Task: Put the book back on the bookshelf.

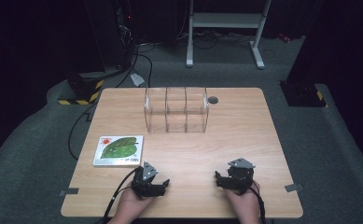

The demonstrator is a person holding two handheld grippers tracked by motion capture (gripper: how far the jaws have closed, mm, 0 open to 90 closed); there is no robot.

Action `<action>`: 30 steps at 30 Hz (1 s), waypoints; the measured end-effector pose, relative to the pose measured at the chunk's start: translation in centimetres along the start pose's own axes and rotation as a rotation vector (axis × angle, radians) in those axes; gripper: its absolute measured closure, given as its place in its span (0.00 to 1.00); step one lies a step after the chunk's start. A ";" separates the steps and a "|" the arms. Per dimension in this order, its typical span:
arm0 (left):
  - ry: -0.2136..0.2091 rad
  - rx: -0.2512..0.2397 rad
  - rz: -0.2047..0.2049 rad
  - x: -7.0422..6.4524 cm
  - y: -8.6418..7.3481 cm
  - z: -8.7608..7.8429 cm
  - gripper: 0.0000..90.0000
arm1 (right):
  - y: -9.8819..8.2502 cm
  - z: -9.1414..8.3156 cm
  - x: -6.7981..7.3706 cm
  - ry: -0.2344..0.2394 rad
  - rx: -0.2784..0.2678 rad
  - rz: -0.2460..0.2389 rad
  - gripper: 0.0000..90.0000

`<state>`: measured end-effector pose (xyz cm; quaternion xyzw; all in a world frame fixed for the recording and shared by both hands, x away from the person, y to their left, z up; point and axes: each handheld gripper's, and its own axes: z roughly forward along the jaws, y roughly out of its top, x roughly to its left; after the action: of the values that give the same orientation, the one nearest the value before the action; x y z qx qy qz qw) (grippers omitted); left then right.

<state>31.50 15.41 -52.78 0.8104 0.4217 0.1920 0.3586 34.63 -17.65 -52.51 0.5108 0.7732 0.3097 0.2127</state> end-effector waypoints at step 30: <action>-0.056 0.028 0.053 0.8 -0.4 -0.8 0.19 | 0.2 0.1 1.3 0.024 -0.007 -0.023 0.13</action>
<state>31.24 16.56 -52.58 0.8312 0.3927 0.1728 0.3536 34.34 -16.37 -52.51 0.4973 0.7805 0.3162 0.2087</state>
